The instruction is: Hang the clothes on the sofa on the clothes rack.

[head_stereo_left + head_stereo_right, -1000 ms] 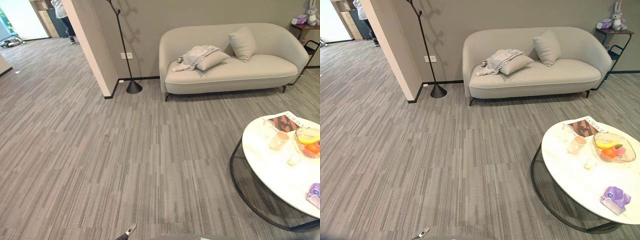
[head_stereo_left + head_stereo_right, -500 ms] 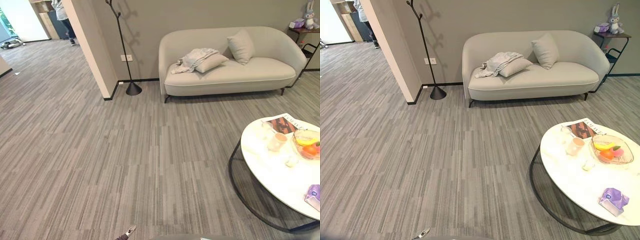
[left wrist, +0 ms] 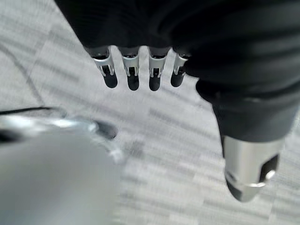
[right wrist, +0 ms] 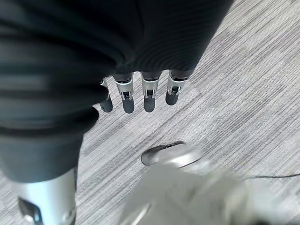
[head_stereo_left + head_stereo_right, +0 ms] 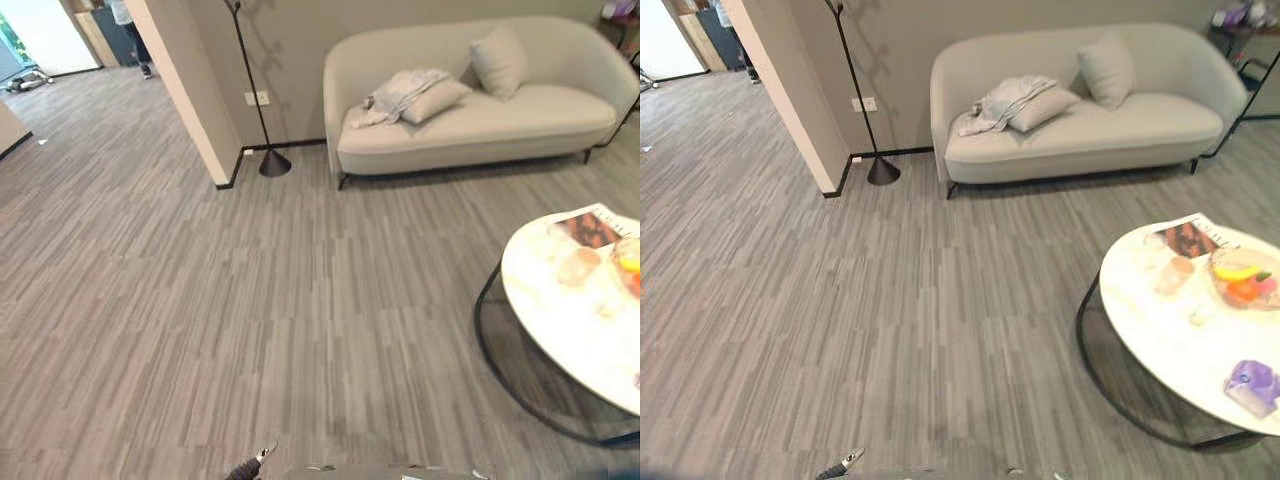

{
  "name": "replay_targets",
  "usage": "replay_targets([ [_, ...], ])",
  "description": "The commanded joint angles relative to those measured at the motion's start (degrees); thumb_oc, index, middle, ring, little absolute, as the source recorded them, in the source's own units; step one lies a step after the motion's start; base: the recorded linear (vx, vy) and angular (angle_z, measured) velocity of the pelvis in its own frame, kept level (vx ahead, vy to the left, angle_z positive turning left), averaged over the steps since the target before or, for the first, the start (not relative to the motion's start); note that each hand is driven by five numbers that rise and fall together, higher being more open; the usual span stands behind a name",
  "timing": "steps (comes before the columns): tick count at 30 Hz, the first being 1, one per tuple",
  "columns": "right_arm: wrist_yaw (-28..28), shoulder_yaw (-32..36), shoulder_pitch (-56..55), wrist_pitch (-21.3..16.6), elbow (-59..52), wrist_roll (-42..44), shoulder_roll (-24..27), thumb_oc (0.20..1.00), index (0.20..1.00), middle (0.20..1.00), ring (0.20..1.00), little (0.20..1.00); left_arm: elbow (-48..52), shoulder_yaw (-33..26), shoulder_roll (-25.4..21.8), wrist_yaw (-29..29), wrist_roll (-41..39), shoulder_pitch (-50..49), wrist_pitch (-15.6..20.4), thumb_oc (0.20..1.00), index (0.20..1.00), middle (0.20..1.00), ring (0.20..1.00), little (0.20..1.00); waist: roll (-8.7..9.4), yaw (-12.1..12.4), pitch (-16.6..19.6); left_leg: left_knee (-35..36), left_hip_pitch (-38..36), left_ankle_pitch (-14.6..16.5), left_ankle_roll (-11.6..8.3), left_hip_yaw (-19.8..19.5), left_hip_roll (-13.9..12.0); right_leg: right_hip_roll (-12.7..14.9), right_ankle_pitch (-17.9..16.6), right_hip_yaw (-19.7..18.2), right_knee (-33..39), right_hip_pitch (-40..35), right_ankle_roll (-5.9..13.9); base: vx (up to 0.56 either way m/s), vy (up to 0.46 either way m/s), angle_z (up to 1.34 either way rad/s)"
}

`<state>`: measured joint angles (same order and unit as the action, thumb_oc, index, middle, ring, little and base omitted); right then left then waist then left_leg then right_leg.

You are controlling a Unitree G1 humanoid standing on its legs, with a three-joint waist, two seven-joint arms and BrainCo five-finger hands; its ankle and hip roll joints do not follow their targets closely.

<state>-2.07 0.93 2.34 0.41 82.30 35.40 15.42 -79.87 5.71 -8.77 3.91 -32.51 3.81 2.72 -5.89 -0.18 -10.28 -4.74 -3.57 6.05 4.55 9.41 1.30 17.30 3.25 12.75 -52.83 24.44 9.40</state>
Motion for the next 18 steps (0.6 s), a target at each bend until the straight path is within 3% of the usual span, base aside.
replay_targets([
  [1,-0.7,1.7,2.2,-0.3,3.4,2.2,-1.2,1.000,1.000,1.000,1.000,1.000,-5.3,-3.4,-1.0,-0.7,1.7,-1.3,0.4,1.000,1.000,1.000,1.000,1.000,-0.42,-0.6,0.7,2.7,-5.5,1.5,-2.04,-1.8,-2.6,1.4,-8.3,3.8,13.0,-7.9,0.45,0.55,-0.314,0.14],
  [2,-0.6,2.4,1.7,-0.3,4.5,3.5,-1.2,1.000,1.000,1.000,1.000,1.000,-5.7,-4.8,-1.4,-0.6,1.8,-1.7,0.6,1.000,1.000,1.000,1.000,1.000,0.47,-1.1,1.5,4.6,-8.7,2.5,-4.26,-3.3,-2.9,1.2,-7.5,4.1,30.3,-9.8,0.36,0.78,-0.467,0.06],
  [3,-0.5,2.6,1.7,-0.4,4.7,3.8,-1.1,1.000,1.000,1.000,1.000,1.000,-5.6,-4.4,-1.4,-0.4,2.4,-1.6,1.1,1.000,1.000,1.000,1.000,1.000,0.86,-2.1,1.7,5.3,-10.5,3.2,-5.78,-3.9,-3.8,-0.1,-8.8,2.3,42.2,-10.3,0.95,0.99,-0.636,0.46],
  [4,-0.5,3.4,1.9,-0.4,4.8,3.9,-0.9,1.000,1.000,1.000,1.000,1.000,-4.7,-3.1,-1.2,-0.6,3.8,-0.6,2.3,1.000,1.000,1.000,1.000,1.000,1.05,-3.6,1.8,6.9,-13.4,4.0,-8.01,-4.3,-5.9,0.1,-13.2,-1.1,53.7,-8.5,2.83,0.79,-0.487,0.61],
  [7,-1.2,3.8,0.7,0.5,5.9,2.8,-1.2,1.000,1.000,1.000,1.000,1.000,-4.3,-2.3,-0.8,-0.7,4.5,0.5,2.5,1.000,1.000,1.000,1.000,1.000,1.32,-4.0,2.7,7.1,-15.9,4.4,-9.66,-4.3,-7.6,0.9,-15.0,0.5,55.8,-8.5,3.62,0.58,-0.423,0.38],
  [8,-1.3,3.6,0.3,0.4,6.6,2.2,-1.3,1.000,1.000,1.000,1.000,1.000,-3.8,-2.9,-0.9,-1.1,2.6,0.3,2.9,1.000,1.000,1.000,1.000,1.000,1.65,-4.5,3.0,4.5,-16.5,1.2,-11.00,-5.1,-10.7,-0.9,-14.5,-0.8,49.9,-8.3,2.14,0.37,-0.328,0.43],
  [9,-1.3,3.6,0.3,0.4,6.6,2.2,-1.3,1.000,1.000,1.000,1.000,1.000,-3.7,-2.9,-0.9,-1.2,2.6,0.3,2.9,1.000,1.000,1.000,1.000,1.000,1.61,-4.5,3.1,4.5,-16.4,1.2,-11.06,-5.1,-10.7,-0.9,-14.2,-0.8,49.6,-8.0,2.10,0.52,-0.487,0.49],
  [11,-0.9,2.6,0.6,0.2,7.7,1.2,-1.2,1.000,1.000,1.000,1.000,1.000,-2.7,-3.7,-0.1,-1.8,0.0,0.6,2.7,1.000,1.000,1.000,1.000,1.000,0.88,-4.4,3.8,-4.9,-13.2,-9.0,-12.06,-5.4,-15.5,-4.4,-10.6,0.3,45.3,-8.2,-0.63,0.30,-0.338,0.35],
  [12,-0.9,2.6,0.6,0.2,7.7,1.2,-1.2,1.000,1.000,1.000,1.000,1.000,-2.7,-3.7,-0.1,-1.8,0.0,0.6,2.7,1.000,1.000,1.000,1.000,1.000,0.88,-4.4,3.8,-4.9,-13.2,-9.0,-12.06,-5.4,-15.5,-4.4,-10.6,0.3,45.3,-8.2,-0.63,0.45,-0.565,0.08],
  [13,0.0,1.4,1.1,-0.8,6.1,2.0,-1.0,1.000,1.000,1.000,1.000,1.000,-0.9,-2.3,0.2,-1.7,-0.2,0.9,2.7,1.000,1.000,1.000,1.000,1.000,2.32,-3.9,3.7,-19.3,-6.3,-18.2,-10.90,-4.6,-18.3,-7.3,-7.2,1.9,45.4,-12.5,-4.67,0.46,-0.595,0.04],
  [14,0.6,1.0,1.4,-1.6,4.9,2.7,-0.7,1.000,1.000,1.000,1.000,1.000,0.1,-1.4,0.2,-1.6,-0.1,0.8,2.5,1.000,1.000,1.000,1.000,1.000,3.44,-3.2,3.2,-25.4,-3.7,-19.8,-10.02,-4.2,-19.4,-8.9,-6.0,2.3,46.9,-15.5,-6.43,0.65,-0.806,-0.09],
  [15,1.5,0.5,2.0,-2.0,3.7,2.6,-0.2,1.000,1.000,1.000,1.000,1.000,1.4,-0.6,0.1,-1.8,-0.3,1.0,2.8,1.000,1.000,1.000,1.000,1.000,5.27,-1.9,2.6,-30.5,-0.8,-18.0,-8.56,-3.7,-18.2,-9.5,-5.8,1.8,48.9,-18.4,-7.46,0.63,-0.613,-0.09],
  [16,2.3,-0.1,2.9,-2.4,2.1,2.4,0.6,1.000,1.000,1.000,1.000,1.000,2.7,0.3,-0.1,-1.9,0.0,0.9,3.3,1.000,1.000,1.000,1.000,1.000,7.23,0.1,1.8,-34.9,6.7,-11.1,-7.47,-3.3,-13.0,-10.2,-5.3,0.8,52.2,-22.6,-7.75,0.62,-0.472,-0.36],
  [17,2.1,-0.5,3.3,-2.4,1.4,2.5,0.8,1.000,1.000,1.000,1.000,1.000,3.0,0.1,-0.2,-1.9,-0.5,0.7,3.5,1.000,1.000,1.000,1.000,1.000,7.94,1.2,1.9,-34.1,10.7,-9.5,-7.42,-2.8,-9.9,-10.6,-5.1,-0.1,53.8,-24.9,-7.57,0.43,-0.259,-0.46],
  [18,2.1,-0.5,3.3,-2.4,1.3,2.5,0.7,1.000,1.000,1.000,1.000,1.000,3.0,0.1,-0.2,-1.9,-0.5,0.7,3.5,1.000,1.000,1.000,1.000,1.000,8.10,1.1,2.0,-34.0,10.8,-9.6,-7.34,-2.7,-9.7,-10.4,-5.2,-0.1,53.9,-24.7,-7.53,0.48,-0.128,-0.46],
])
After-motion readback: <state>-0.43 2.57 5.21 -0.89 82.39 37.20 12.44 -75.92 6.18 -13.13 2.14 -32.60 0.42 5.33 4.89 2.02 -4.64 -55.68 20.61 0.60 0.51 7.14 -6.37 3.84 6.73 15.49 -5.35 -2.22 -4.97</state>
